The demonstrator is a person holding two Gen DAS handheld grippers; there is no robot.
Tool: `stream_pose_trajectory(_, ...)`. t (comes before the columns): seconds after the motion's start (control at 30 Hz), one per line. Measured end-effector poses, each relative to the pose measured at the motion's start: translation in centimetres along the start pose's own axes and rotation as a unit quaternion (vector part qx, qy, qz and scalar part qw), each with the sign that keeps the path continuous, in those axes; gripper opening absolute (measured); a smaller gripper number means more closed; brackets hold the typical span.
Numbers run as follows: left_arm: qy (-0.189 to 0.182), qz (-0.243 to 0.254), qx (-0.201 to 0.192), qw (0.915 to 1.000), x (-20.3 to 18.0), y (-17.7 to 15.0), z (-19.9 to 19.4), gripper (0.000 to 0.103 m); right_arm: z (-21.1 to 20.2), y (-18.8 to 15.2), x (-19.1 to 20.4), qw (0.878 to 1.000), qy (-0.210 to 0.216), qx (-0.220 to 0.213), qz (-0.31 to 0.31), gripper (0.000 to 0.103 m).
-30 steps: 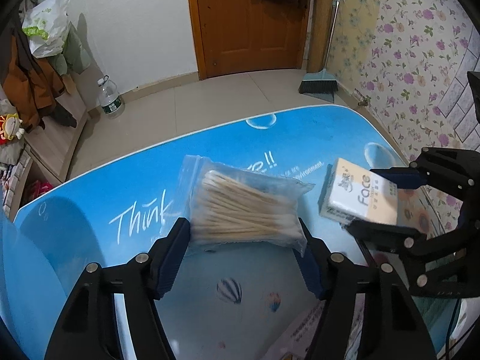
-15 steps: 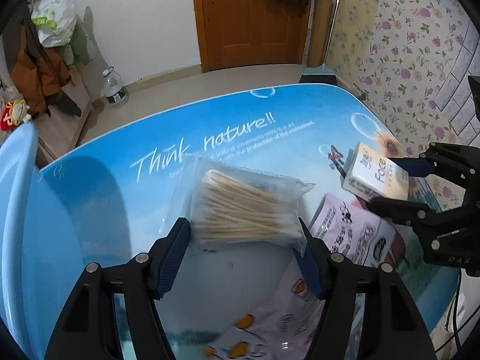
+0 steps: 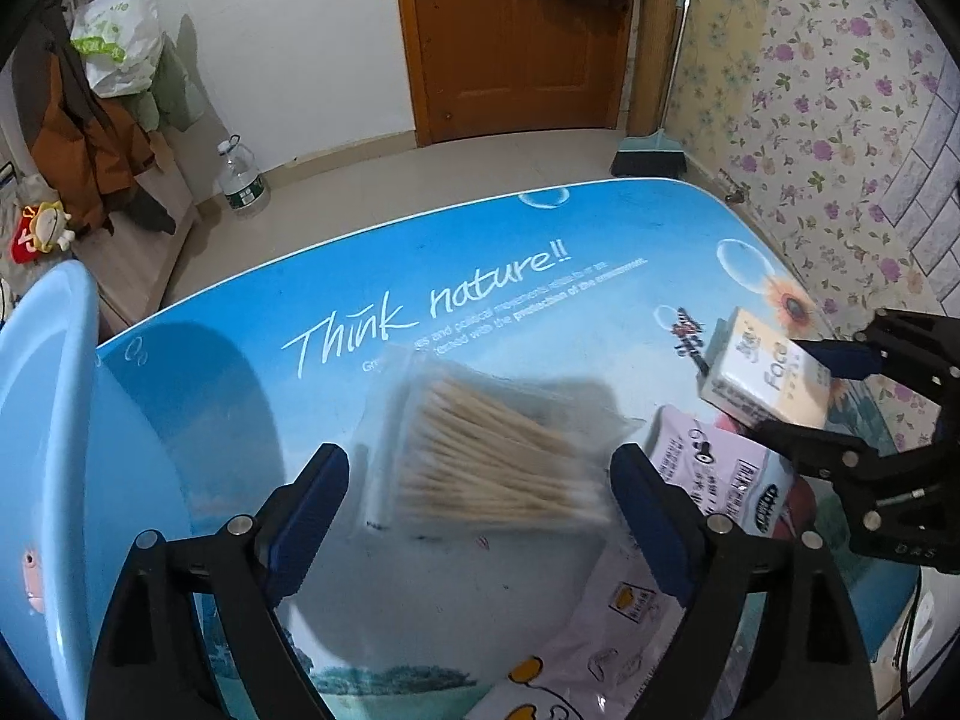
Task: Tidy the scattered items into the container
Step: 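Grasp the cotton swab bag with the left gripper while the right gripper grasps the tissue pack, then lift and carry the swab bag and tissue pack over the light blue basin with both grippers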
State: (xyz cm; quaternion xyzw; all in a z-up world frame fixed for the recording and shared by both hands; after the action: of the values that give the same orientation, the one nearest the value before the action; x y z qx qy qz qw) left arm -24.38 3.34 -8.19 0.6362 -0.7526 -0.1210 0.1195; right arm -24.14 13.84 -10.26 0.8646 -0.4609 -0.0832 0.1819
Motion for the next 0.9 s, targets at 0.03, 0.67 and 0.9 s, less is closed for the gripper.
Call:
stream_pose_trajectory(0.03, -0.004, -0.003, 0.003, 1.0000, 0.1, 0.0, 0.3, 0.090, 0.0, 0.0, 0.0, 1.000, -0.001, 0.000, 0.001, 0.049)
stream_pose_trajectory(0.67, -0.018, 0.016, -0.017, 0.9996, -0.5, -0.2, 0.5, 0.066, 0.3, 0.5, -0.1, 1.000, 0.005, -0.012, -0.002, 0.047)
stream_pose_trajectory(0.9, -0.021, 0.015, -0.028, 0.9993, -0.3, 0.1, -0.7, 0.063, -0.7, 0.1, -0.3, 1.000, -0.001, -0.024, 0.011, 0.047)
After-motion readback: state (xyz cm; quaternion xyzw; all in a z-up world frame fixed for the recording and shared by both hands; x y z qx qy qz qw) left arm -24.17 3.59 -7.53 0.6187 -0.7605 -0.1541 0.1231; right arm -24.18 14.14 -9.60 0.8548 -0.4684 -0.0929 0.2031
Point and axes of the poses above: each gripper's, at about its wrist camera, not at the fingertips, and z roughly the way its jaws point, x to its left, y to its top, the point moved 4 cm from there along z, roughly the way its jaws point, and after that the axes turned 12 degrees about x, right-handed, at the moved point
